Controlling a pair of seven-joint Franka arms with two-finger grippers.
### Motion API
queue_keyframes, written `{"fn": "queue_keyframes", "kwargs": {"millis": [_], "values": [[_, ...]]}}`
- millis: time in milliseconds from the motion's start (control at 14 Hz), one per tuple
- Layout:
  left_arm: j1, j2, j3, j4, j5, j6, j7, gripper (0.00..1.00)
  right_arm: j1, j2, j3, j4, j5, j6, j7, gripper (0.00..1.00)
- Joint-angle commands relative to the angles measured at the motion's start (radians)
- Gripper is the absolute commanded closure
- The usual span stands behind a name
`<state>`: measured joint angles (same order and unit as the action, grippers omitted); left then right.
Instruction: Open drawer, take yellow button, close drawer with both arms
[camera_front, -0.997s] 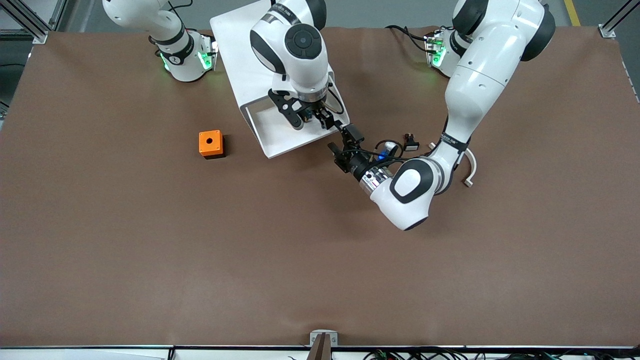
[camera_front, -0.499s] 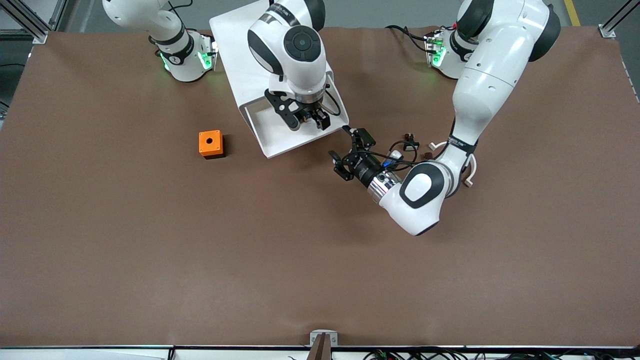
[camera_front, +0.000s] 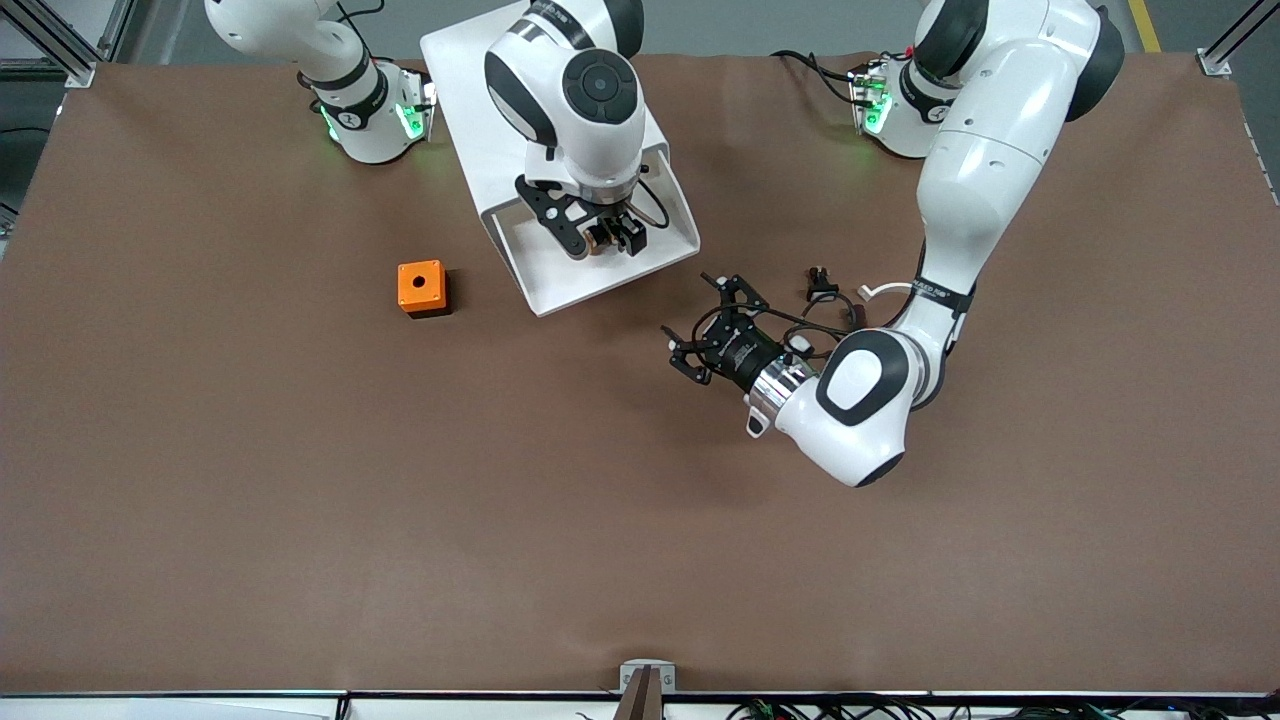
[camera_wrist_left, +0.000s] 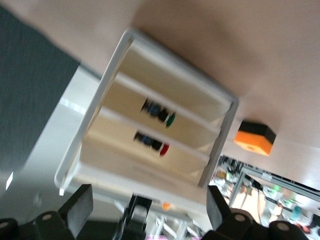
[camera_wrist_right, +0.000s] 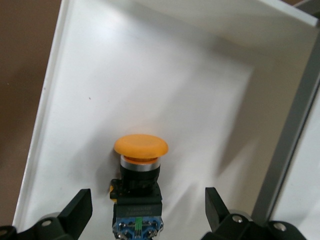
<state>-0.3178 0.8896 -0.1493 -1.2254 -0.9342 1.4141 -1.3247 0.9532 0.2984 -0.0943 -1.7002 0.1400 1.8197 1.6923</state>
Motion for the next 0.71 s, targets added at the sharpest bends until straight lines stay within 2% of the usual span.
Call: {"fn": "queue_keyframes", "kwargs": {"millis": [0, 142, 356, 641], "values": [[-0.033, -0.053, 0.011, 0.017, 0.122, 0.048, 0.125, 0.0, -0.008, -0.024, 0.008, -0.024, -0.013, -0.003, -0.014, 0.0], [-0.056, -0.099, 0.01, 0.017, 0.224, 0.109, 0.205, 0.0, -0.005, -0.022, 0.01, -0.024, -0.013, 0.003, -0.007, 0.0], [-0.075, -0.15, 0.004, 0.017, 0.362, 0.244, 0.214, 0.0, -0.004, -0.021, 0.01, -0.024, -0.013, 0.007, -0.005, 0.0], [-0.093, -0.196, -0.001, 0.015, 0.507, 0.29, 0.231, 0.0, 0.001, -0.016, 0.011, -0.026, -0.013, 0.027, 0.001, 0.0]]}}
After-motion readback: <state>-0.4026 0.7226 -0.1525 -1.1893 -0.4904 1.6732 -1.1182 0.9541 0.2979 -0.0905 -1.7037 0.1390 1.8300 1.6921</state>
